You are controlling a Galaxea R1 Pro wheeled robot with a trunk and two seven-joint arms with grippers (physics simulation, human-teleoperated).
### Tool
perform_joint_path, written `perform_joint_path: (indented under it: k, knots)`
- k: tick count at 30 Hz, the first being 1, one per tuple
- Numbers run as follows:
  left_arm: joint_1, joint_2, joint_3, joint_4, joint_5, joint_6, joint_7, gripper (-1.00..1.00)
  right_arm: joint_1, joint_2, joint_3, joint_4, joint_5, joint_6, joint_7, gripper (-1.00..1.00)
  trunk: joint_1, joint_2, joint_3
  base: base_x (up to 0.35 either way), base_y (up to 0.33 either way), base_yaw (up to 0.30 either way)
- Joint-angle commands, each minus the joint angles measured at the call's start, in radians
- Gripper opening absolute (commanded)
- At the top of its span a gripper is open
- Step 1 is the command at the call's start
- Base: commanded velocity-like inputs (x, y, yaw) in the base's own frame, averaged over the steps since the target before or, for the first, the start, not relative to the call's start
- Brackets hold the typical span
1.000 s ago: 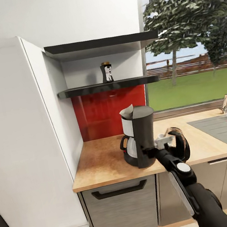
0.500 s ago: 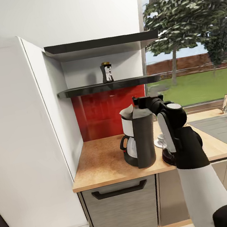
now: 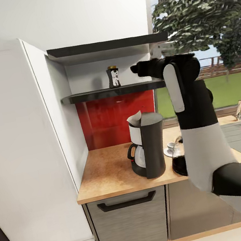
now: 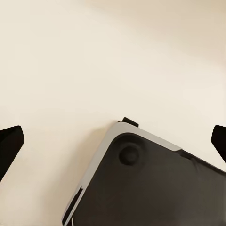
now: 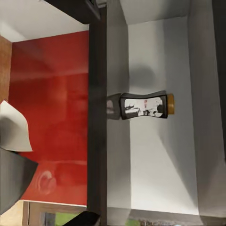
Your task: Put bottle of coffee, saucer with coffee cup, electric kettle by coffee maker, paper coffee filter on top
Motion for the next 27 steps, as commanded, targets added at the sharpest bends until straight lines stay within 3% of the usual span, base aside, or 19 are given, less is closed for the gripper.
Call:
perform_joint_path:
  k: [1, 6, 16, 21, 27]
  knots:
    - [0.000, 0.000, -0.002, 0.000, 0.000, -0.002, 0.003, 1.00, -0.017, 0.000, 0.000, 0.019, -0.015, 0.003, -0.010, 1.00, 0.000, -0.001, 0.000, 0.000, 0.000, 0.000]
    - [0.000, -0.001, 0.000, 0.000, 0.000, -0.002, 0.003, 1.00, -0.140, 0.000, 0.000, 0.191, -0.070, -0.015, -0.014, 1.00, 0.000, -0.001, 0.000, 0.000, 0.000, 0.000]
    - [0.000, -0.001, 0.003, 0.000, 0.001, -0.003, 0.004, 1.00, -0.442, 0.000, -0.001, 0.665, -0.226, -0.135, -0.014, 1.00, 0.000, -0.001, 0.000, 0.000, 0.000, 0.000]
    - [0.000, 0.003, 0.004, 0.002, 0.003, -0.003, 0.004, 1.00, -0.549, 0.000, -0.001, 0.825, -0.284, -0.192, -0.014, 1.00, 0.000, -0.001, 0.000, 0.000, 0.000, 0.000]
    - [0.000, 0.003, 0.004, 0.005, 0.004, -0.003, 0.004, 1.00, -0.611, 0.000, -0.001, 0.925, -0.300, -0.253, -0.006, 1.00, 0.000, -0.001, 0.000, 0.000, 0.000, 0.000]
